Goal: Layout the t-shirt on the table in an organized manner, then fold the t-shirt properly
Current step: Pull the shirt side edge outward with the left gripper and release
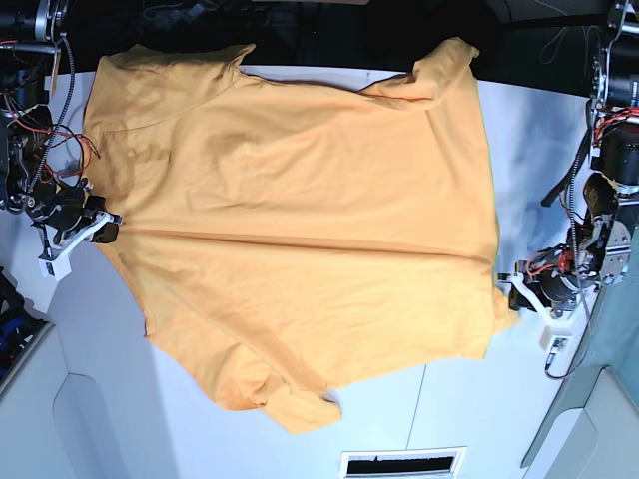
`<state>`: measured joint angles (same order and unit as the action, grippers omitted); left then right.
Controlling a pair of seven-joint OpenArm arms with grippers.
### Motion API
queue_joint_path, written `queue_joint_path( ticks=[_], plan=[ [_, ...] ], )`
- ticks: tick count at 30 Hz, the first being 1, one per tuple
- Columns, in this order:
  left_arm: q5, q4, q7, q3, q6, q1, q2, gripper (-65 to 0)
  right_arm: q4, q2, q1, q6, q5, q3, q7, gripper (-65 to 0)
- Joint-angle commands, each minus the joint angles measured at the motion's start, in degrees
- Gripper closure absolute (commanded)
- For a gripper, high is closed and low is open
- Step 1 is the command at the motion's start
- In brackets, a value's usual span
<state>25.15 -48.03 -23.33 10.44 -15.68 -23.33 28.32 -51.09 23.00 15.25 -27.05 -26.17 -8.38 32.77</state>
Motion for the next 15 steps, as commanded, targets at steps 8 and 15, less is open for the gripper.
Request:
queue_joint_path(
  ticks=[8, 15],
  plan=[
    [-4.85, 4.55, 4.07, -0.39, 7.1, -1.42, -4.39, -26.2, 0.02, 0.63, 0.28, 0.63, 1.51, 0.02, 5.33, 0.0],
    [-4.35, 4.46, 3.82, -0.39, 6.84, -2.93, -5.42, -26.2, 0.02, 0.63, 0.24, 0.63, 1.49, 0.02, 5.46, 0.0]
  ],
)
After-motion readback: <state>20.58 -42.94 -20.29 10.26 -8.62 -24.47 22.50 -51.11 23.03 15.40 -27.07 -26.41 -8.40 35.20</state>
